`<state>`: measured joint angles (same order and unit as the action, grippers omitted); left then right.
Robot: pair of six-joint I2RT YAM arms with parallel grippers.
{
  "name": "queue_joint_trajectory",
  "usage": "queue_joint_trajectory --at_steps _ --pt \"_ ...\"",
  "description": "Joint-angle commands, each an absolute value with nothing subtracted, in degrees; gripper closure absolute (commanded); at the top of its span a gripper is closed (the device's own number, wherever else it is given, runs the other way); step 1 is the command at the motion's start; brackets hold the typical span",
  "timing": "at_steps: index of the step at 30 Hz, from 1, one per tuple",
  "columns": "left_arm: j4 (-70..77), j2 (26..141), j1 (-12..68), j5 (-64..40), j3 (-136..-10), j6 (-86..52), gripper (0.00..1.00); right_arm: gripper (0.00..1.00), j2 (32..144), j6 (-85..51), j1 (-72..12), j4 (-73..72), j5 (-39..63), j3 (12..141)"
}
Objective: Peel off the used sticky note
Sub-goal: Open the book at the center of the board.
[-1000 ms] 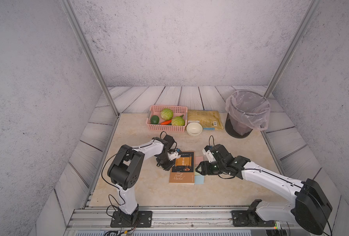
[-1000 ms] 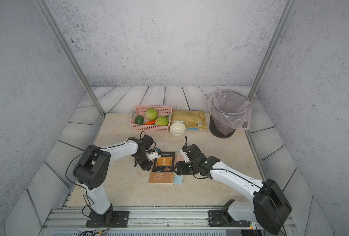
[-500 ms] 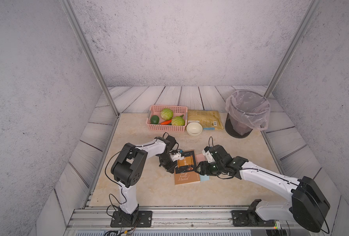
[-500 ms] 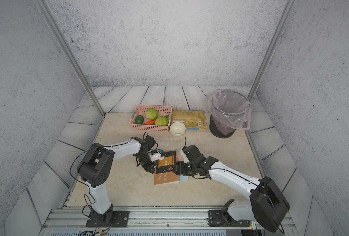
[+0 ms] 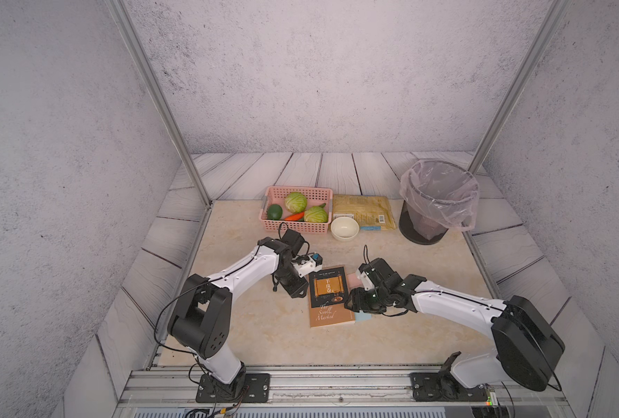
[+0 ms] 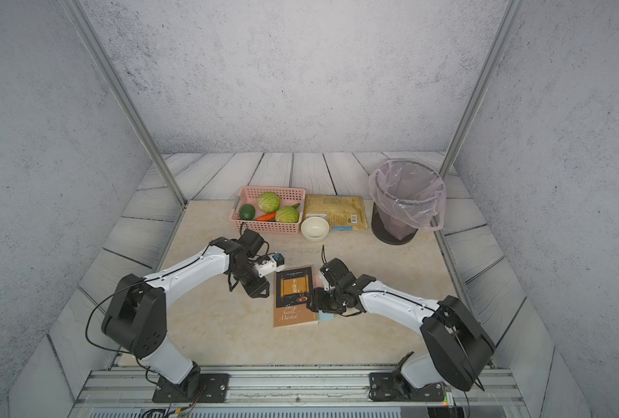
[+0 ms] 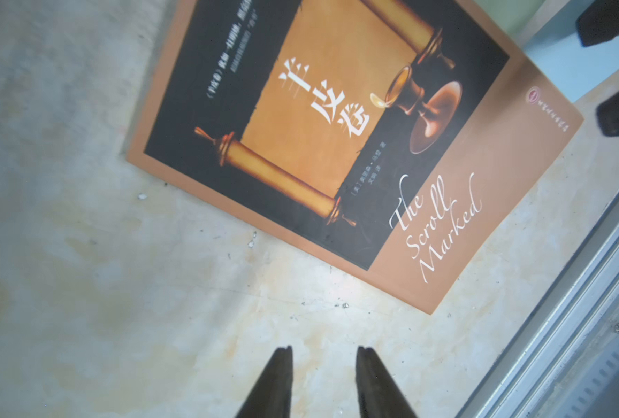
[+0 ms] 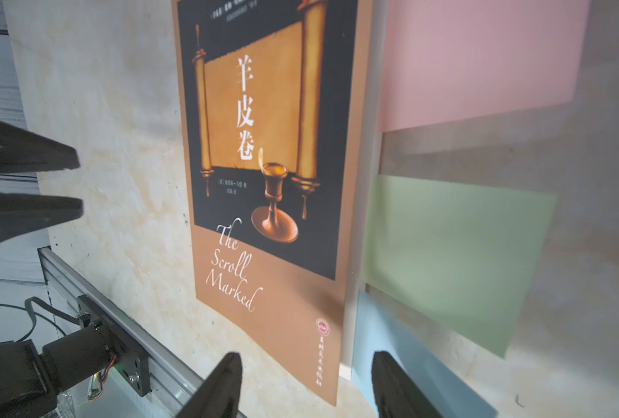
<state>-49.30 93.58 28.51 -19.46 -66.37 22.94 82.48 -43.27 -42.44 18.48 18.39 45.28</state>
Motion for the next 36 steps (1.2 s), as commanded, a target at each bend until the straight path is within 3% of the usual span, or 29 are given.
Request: queue_joint_trajectory --at_steps 1,21,36 --pt "-49.2 92.8 26.9 -22.8 -64.3 23.4 0.62 0.42 84.3 -42.8 -42.6 17.7 17.7 46.9" --pt "-47.1 99.2 26.3 -28.4 -67.3 22.6 0.62 0.46 89.0 -45.8 -42.7 13.1 20.4 45.4" --pt "-45.5 103.1 26.4 -28.4 -68.0 20.3 0.63 0.43 89.3 -47.6 -42.7 16.0 18.2 44.7"
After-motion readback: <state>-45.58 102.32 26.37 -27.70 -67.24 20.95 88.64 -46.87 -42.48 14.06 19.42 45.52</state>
